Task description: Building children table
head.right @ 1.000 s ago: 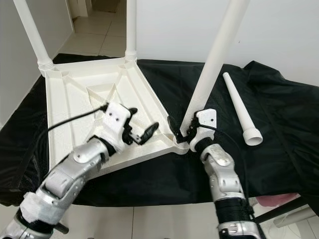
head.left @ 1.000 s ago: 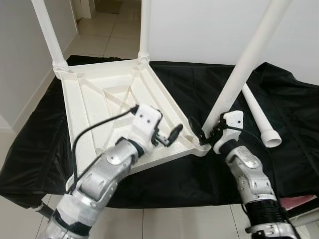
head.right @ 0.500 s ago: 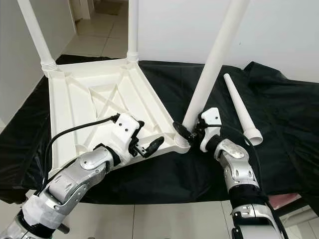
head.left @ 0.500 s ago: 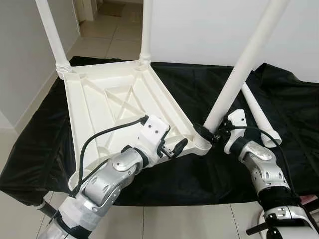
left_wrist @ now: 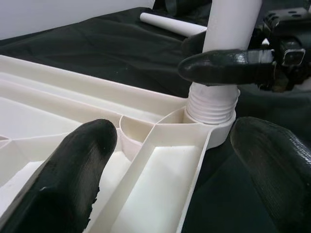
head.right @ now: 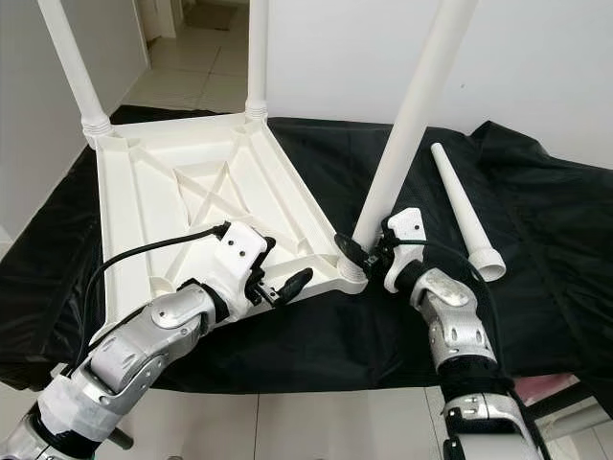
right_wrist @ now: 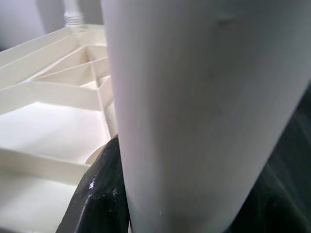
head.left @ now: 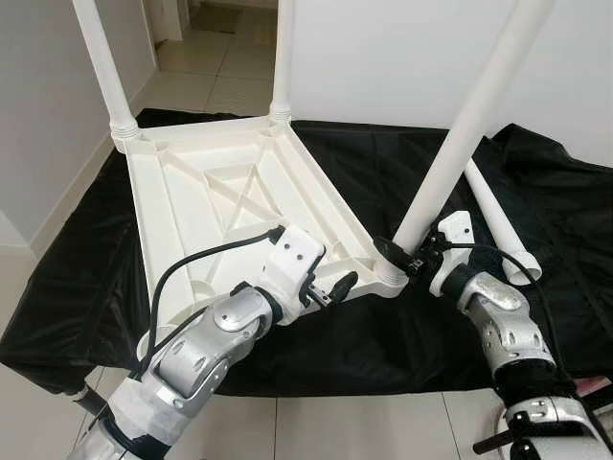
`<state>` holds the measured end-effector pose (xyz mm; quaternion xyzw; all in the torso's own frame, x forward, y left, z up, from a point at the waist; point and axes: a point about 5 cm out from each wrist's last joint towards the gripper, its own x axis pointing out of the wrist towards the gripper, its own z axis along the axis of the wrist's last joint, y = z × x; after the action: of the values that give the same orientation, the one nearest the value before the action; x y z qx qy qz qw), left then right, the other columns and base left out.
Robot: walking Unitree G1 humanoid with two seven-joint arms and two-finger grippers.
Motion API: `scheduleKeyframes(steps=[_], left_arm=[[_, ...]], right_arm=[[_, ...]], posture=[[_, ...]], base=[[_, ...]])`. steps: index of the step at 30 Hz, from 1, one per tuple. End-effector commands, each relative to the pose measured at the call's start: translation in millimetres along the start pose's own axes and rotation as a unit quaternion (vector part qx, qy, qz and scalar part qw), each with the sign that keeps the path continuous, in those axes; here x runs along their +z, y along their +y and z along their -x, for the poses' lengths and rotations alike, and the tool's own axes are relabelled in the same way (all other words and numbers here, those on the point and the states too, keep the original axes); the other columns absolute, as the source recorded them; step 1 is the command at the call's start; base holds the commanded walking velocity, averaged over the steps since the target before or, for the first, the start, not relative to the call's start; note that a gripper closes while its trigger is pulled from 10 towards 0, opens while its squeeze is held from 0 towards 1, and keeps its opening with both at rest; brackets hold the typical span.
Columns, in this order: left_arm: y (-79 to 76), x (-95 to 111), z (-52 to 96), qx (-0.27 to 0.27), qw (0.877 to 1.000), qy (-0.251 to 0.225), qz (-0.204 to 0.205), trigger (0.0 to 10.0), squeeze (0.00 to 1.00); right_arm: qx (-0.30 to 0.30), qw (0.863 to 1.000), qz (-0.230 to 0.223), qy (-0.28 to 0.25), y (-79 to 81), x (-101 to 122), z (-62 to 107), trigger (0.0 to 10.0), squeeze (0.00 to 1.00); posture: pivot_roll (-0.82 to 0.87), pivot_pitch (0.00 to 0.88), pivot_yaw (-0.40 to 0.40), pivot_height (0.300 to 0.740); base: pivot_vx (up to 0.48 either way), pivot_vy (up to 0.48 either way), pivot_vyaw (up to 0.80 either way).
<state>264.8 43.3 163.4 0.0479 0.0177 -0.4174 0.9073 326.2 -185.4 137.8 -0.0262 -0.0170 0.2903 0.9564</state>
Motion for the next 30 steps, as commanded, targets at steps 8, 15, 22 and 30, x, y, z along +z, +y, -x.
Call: scheduleKeyframes(steps=[8, 15, 22, 30], left_arm=[[-15.0, 0, 1.3, -0.116, 0.993, 0.005, 0.001, 10.0, 0.0], [-12.6, 0, 1.7, -0.113, 0.994, 0.007, 0.002, 10.0, 0.0], [-9.5, 0, 2.5, -0.108, 0.994, 0.006, 0.005, 10.0, 0.0], [-7.9, 0, 6.3, -0.107, 0.994, 0.011, 0.007, 10.0, 0.0]], right_arm=[[-0.105, 0.993, -0.054, 0.01, 17.9, -12, -1.2, 10.0, 0.0], [-0.193, 0.977, -0.088, 0.009, 29.1, -14, -1.3, 10.0, 0.0], [-0.294, 0.947, -0.129, 0.006, 54.4, -14, 1.8, 10.0, 0.0], [-0.326, 0.933, -0.154, 0.013, 76.2, -13, -0.4, 10.0, 0.0]], posture=[[-0.01, 0.0, -0.07, 0.74], [-0.02, 0.0, -0.072, 0.74], [-0.02, 0.0, -0.068, 0.74], [-0.01, 0.0, -0.062, 0.74]], base=[[0.0, 0.0, 0.0], [0.0, 0.0, 0.0], [0.0, 0.0, 0.0], [0.0, 0.0, 0.0]])
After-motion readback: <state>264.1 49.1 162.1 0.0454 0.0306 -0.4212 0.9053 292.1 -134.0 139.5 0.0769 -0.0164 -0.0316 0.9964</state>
